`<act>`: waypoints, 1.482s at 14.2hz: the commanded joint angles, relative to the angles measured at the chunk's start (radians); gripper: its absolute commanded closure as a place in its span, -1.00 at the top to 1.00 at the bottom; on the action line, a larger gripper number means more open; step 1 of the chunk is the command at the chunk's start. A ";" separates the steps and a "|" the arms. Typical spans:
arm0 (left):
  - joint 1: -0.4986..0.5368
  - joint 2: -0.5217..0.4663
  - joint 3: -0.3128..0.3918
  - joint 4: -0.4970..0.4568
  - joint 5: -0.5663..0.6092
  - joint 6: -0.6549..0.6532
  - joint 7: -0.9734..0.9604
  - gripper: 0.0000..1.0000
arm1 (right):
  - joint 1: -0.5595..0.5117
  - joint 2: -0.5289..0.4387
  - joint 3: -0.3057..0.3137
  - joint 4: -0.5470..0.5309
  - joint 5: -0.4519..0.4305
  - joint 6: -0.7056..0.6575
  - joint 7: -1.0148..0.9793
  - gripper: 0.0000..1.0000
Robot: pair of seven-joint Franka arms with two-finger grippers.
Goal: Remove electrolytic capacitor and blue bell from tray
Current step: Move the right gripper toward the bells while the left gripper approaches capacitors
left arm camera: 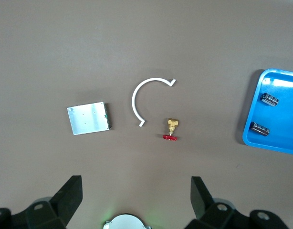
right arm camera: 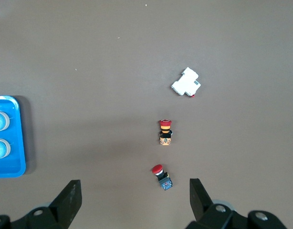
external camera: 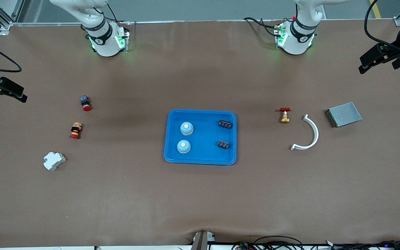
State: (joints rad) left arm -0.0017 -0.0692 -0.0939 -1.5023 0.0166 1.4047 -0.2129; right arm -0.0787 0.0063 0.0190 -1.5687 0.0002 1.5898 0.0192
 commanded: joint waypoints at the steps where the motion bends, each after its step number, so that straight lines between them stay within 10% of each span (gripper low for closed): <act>1: -0.012 0.023 -0.003 0.019 -0.015 -0.007 0.009 1.00 | -0.004 0.001 0.006 -0.007 -0.003 -0.002 -0.005 1.00; 11: -0.073 0.169 -0.024 -0.114 -0.026 0.201 -0.146 1.00 | 0.123 0.003 0.009 -0.082 -0.002 0.016 0.174 1.00; 21: -0.099 0.230 -0.202 -0.380 -0.024 0.597 -0.676 1.00 | 0.391 0.150 0.007 -0.340 0.092 0.436 0.602 1.00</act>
State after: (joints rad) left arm -0.1047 0.1436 -0.2649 -1.8502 0.0115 1.9281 -0.7986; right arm 0.2474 0.1172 0.0358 -1.8984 0.0891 1.9865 0.5198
